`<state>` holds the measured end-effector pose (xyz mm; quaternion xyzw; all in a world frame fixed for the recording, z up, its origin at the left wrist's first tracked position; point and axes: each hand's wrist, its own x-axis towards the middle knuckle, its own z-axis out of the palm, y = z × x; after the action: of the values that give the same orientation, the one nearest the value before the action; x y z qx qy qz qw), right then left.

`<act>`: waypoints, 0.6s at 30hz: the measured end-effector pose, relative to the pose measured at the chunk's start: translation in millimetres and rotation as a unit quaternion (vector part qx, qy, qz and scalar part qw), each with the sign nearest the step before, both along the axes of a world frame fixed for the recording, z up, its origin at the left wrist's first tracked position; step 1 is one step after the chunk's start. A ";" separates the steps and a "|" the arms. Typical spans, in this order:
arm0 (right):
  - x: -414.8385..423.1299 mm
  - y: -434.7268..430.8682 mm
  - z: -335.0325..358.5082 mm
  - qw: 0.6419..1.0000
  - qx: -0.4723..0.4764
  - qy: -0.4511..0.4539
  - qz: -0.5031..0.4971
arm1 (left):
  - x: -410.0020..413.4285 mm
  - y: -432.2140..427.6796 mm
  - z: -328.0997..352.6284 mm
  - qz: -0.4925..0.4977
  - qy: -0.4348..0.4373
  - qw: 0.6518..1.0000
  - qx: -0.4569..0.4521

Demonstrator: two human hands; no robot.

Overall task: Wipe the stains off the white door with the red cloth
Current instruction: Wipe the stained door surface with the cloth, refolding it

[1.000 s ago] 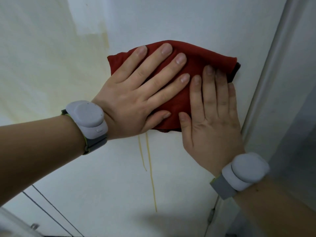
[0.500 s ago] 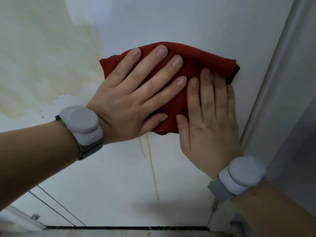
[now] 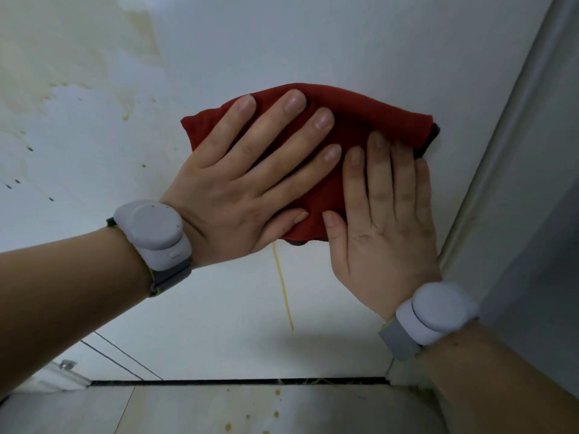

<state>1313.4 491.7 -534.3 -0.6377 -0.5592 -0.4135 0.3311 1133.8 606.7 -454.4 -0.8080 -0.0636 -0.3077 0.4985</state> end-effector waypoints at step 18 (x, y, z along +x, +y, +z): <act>-14.4 -3.6 -109.9 0.999 0.001 0.049 -0.007 | -6.4 -5.5 -105.4 -0.006 0.020 0.999 -0.034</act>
<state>1299.0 488.1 -644.1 -0.6608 -0.5375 -0.3844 0.3560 1127.4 601.2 -559.8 -0.8308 -0.0595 -0.2923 0.4698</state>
